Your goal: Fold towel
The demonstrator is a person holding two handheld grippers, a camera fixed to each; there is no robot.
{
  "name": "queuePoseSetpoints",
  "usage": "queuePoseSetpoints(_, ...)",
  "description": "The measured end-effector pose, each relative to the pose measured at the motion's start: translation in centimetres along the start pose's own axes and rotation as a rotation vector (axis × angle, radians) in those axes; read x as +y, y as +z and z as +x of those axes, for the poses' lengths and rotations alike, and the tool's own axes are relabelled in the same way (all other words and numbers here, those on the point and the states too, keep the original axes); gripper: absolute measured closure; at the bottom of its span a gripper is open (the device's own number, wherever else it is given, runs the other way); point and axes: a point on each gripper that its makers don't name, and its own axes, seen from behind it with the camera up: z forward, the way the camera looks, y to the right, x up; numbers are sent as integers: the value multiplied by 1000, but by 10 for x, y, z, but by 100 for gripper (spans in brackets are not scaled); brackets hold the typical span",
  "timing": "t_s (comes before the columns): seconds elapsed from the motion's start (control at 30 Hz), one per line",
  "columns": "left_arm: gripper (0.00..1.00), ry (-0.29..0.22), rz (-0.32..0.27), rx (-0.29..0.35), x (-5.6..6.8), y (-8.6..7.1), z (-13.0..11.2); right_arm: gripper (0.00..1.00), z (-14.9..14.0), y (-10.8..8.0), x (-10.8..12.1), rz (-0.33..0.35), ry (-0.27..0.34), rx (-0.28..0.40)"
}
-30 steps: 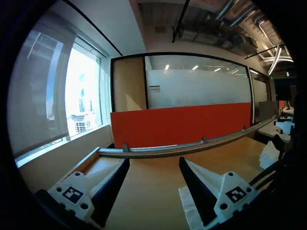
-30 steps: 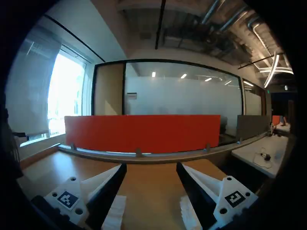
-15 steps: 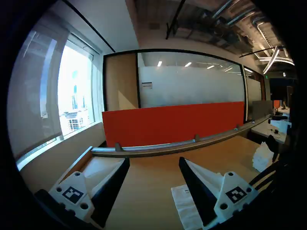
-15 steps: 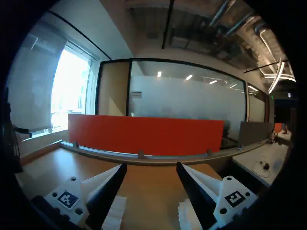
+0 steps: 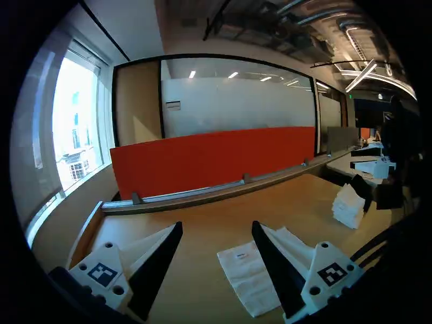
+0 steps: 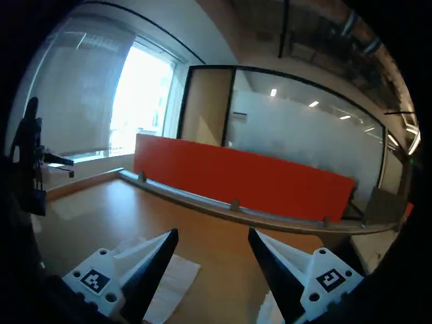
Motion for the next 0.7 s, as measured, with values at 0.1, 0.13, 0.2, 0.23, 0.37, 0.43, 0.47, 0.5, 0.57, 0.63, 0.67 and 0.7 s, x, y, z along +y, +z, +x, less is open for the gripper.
queuePoseSetpoints(0.1, 5, 11, -23, -21, 3, 3, -6, 0, -5, 4, -9, 52, -24, -33)
queuePoseSetpoints(0.13, 5, 14, -27, -27, 3, 3, -8, 0, -6, 4, -11, 63, -32, -41)
queuePoseSetpoints(0.2, 5, 19, -36, -40, 4, 5, -13, 0, -9, 6, -15, 84, -44, -54)
queuePoseSetpoints(0.23, 5, 21, -39, -46, 5, 6, -15, 0, -10, 6, -17, 92, -46, -59)
queuePoseSetpoints(0.37, 5, 30, -53, -65, 7, 9, -27, 0, -18, 7, -23, 118, -51, -77)
queuePoseSetpoints(0.43, 5, 38, -57, -78, 9, 11, -36, 0, -27, 8, -26, 126, -55, -93)
queuePoseSetpoints(0.47, 5, 41, -58, -85, 10, 12, -40, 0, -32, 9, -27, 129, -58, -100)
queuePoseSetpoints(0.5, 5, 44, -60, -93, 11, 13, -46, 0, -38, 9, -29, 135, -59, -111)
queuePoseSetpoints(0.57, 5, 47, -64, -106, 14, 15, -56, 0, -50, 10, -33, 145, -62, -132)
queuePoseSetpoints(0.63, 5, 46, -73, -119, 17, 16, -66, 0, -60, 12, -36, 154, -63, -148)
queuePoseSetpoints(0.67, 5, 45, -77, -125, 19, 17, -71, 0, -64, 13, -38, 159, -63, -155)
queuePoseSetpoints(0.7, 5, 44, -81, -132, 20, 18, -76, 0, -69, 13, -39, 161, -63, -160)
